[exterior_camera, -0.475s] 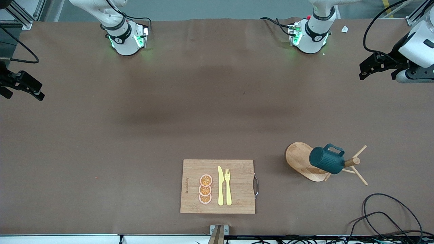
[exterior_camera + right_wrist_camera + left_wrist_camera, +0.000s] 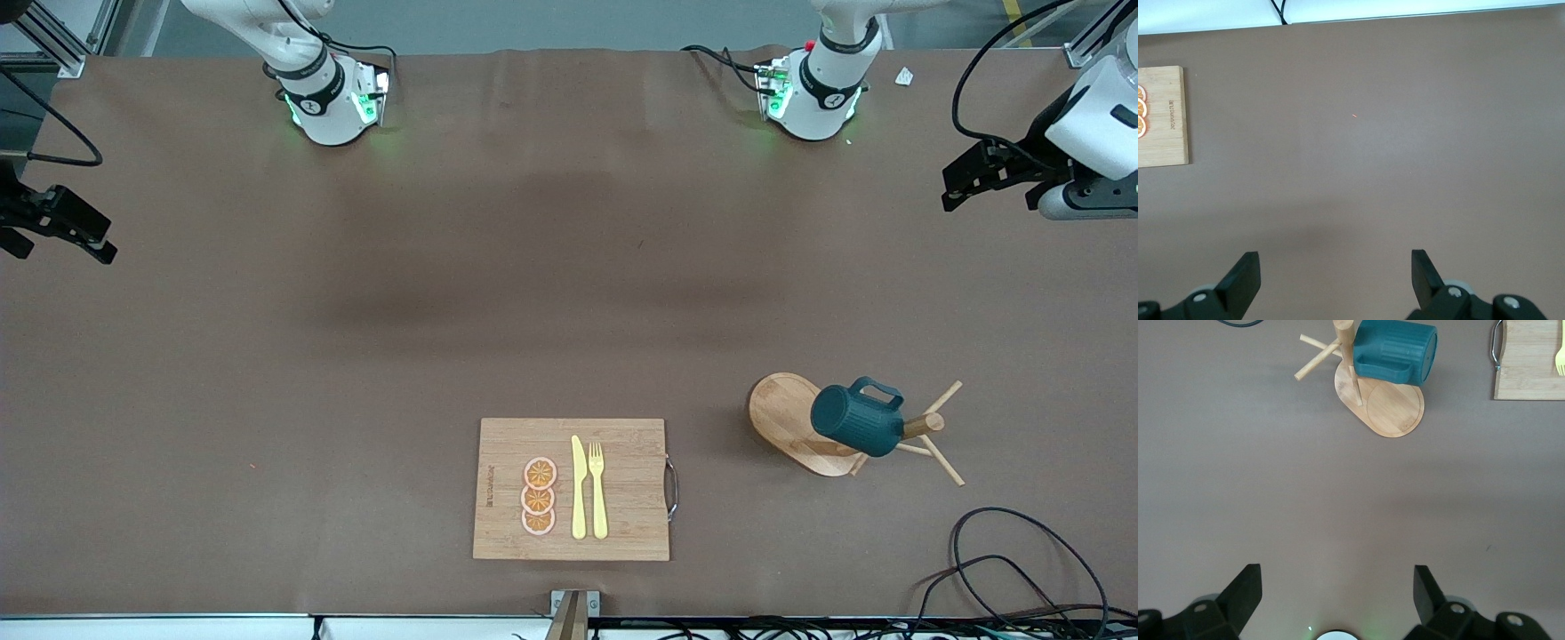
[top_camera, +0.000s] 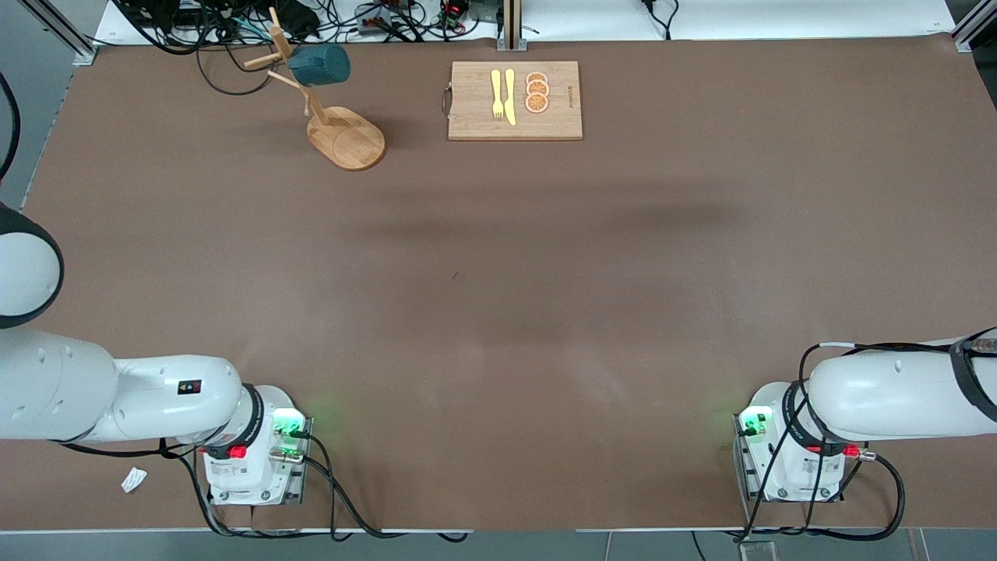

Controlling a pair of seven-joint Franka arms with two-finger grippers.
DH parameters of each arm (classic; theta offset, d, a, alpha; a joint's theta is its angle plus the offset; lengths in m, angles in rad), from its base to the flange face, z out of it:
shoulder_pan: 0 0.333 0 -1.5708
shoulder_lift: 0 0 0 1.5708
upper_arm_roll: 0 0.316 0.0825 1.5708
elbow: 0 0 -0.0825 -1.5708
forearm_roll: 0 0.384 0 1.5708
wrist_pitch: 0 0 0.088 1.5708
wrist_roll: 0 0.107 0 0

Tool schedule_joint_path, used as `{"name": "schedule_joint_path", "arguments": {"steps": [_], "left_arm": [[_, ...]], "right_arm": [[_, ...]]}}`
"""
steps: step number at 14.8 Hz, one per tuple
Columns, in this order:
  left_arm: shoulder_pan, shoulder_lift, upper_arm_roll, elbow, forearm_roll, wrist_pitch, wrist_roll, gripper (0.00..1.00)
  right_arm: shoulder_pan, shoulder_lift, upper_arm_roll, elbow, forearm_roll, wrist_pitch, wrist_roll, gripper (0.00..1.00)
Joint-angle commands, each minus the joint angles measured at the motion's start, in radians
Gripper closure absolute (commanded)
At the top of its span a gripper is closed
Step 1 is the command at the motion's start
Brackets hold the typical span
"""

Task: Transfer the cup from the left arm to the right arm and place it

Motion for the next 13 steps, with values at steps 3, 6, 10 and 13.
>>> {"name": "schedule_joint_path", "arguments": {"steps": [3, 6, 10, 13], "left_arm": [[0.005, 0.025, 0.000, 0.041, -0.008, -0.011, -0.004, 0.00], [0.005, 0.027, 0.000, 0.040, -0.010, -0.011, -0.010, 0.00], [0.001, 0.033, -0.002, 0.038, -0.010, -0.011, -0.013, 0.00], [0.002, 0.027, -0.002, 0.038, -0.010, -0.015, -0.013, 0.00]], "right_arm": [[-0.013, -0.018, 0.007, -0.019, 0.011, 0.014, -0.014, 0.00], [-0.013, -0.018, 0.007, -0.019, 0.011, 0.014, -0.014, 0.00], [-0.013, -0.018, 0.007, -0.019, 0.011, 0.014, -0.014, 0.00], [-0.013, -0.018, 0.007, -0.019, 0.011, 0.014, -0.014, 0.00]]}}
